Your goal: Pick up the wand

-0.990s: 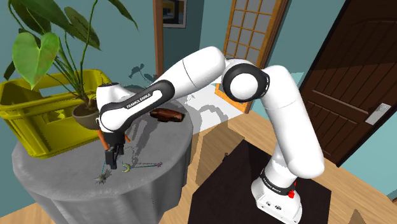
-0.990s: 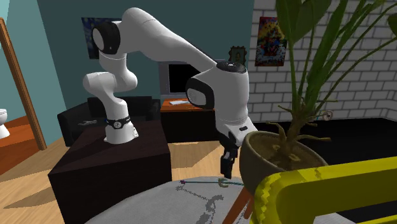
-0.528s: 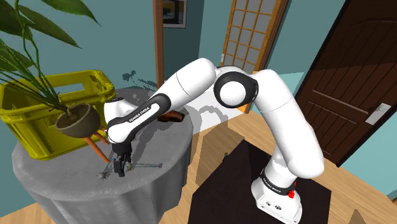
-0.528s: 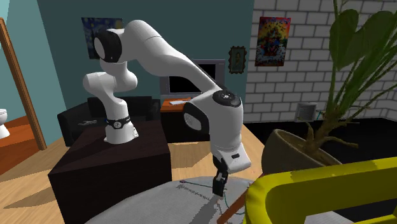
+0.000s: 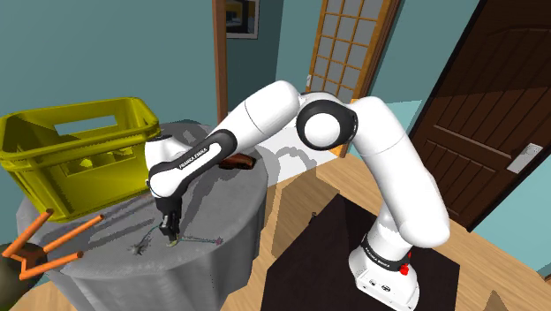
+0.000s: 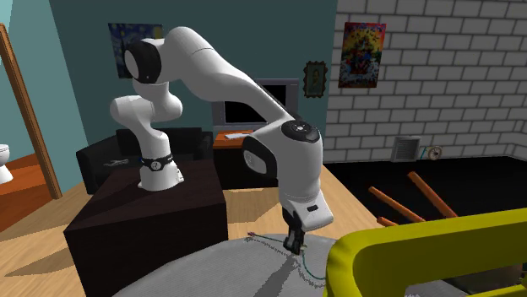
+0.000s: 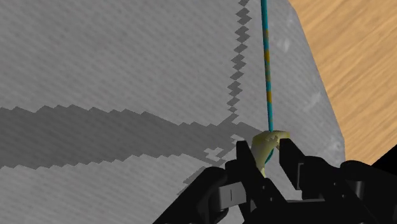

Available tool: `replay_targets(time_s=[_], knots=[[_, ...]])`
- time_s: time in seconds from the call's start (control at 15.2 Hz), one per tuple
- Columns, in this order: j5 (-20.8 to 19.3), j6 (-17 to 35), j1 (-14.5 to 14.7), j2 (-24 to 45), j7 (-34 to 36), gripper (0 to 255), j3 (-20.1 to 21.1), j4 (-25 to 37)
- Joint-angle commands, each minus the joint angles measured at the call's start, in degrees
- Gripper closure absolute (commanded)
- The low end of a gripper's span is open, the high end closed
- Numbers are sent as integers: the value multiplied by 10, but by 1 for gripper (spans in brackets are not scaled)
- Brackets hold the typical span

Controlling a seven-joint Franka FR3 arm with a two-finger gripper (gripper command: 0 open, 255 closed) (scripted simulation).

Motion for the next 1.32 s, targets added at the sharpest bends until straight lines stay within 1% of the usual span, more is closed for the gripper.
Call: replay_targets(time_s=[0.0, 0.13, 1.12, 1.25], knots=[[0, 0, 1, 3, 0, 255, 0, -3], [0, 2, 2, 3, 1, 255, 0, -4], [7, -69, -6, -71, 11, 255, 8, -6], [7, -70, -6, -72, 11, 255, 8, -6]])
